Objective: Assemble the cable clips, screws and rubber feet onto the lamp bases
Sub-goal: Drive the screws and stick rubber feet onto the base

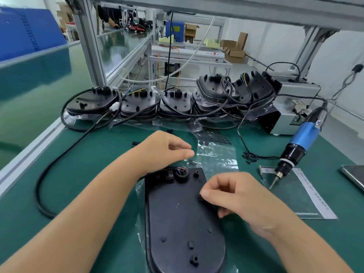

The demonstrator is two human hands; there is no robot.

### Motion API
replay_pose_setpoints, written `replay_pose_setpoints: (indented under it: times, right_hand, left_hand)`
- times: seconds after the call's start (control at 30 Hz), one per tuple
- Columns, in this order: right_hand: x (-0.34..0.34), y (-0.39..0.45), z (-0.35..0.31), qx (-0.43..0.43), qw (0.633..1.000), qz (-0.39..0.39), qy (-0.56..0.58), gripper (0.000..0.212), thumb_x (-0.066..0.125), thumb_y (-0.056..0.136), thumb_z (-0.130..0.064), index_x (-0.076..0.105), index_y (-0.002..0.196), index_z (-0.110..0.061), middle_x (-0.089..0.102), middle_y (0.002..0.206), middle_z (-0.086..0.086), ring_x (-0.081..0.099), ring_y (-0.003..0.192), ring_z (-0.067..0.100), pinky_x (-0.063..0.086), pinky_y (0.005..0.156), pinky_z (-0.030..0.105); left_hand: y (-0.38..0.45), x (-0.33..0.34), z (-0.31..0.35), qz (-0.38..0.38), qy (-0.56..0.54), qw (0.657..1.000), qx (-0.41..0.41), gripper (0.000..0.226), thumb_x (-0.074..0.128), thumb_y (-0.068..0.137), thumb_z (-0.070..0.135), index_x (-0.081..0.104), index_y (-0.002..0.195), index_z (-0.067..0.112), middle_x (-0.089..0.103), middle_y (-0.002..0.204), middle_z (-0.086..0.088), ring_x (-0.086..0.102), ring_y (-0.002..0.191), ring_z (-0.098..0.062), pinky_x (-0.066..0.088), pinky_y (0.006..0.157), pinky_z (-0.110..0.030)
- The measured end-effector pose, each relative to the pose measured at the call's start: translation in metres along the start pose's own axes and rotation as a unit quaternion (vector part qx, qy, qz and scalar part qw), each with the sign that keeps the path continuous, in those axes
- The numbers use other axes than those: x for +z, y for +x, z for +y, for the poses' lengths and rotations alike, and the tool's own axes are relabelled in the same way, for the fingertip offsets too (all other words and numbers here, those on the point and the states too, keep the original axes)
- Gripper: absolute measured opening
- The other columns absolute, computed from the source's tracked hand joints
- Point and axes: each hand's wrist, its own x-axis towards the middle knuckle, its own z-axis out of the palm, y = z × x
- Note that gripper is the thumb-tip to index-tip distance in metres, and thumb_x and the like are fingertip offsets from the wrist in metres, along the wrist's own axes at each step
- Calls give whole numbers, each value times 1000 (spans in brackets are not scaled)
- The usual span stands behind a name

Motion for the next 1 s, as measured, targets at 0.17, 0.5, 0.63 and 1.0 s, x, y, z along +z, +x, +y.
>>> replay_pose_setpoints:
  times: [0.17, 0.5, 0.63, 1.0]
  right_hand:
    - [6, -5, -1, 6, 1000, 31, 1, 17, 72, 82, -13, 75, 66, -18, 65, 65, -5, 55, 59, 3, 45, 53, 15]
    - [16, -10, 9, -18, 995, 100, 1, 8, 73, 80, -20, 75, 73, -19, 62, 65, 3, 51, 58, 8, 43, 52, 16]
    - [17, -10, 9, -28, 993, 112, -13, 7, 73, 79, -23, 75, 73, -23, 62, 62, -5, 51, 57, 6, 42, 55, 17]
    - [25, -18, 6, -99, 977, 165, -93, 19, 73, 81, -15, 70, 64, -23, 57, 55, -13, 47, 51, -1, 39, 53, 7]
  left_hand:
    - [-3, 6, -4, 9, -31, 999, -3, 17, 72, 82, 40, 75, 98, 34, 74, 91, 14, 67, 88, 1, 50, 79, -9]
    - [-4, 9, -7, 13, -44, 999, 6, 11, 72, 82, 41, 76, 92, 36, 74, 88, 18, 67, 87, 2, 50, 85, -17]
    - [-4, 9, -7, 13, -43, 999, 7, 9, 72, 81, 42, 75, 89, 39, 74, 89, 18, 67, 89, 1, 51, 89, -21]
    - [-6, 9, -6, 11, -43, 999, 5, 10, 71, 82, 43, 75, 90, 39, 73, 89, 21, 66, 88, 4, 50, 91, -22]
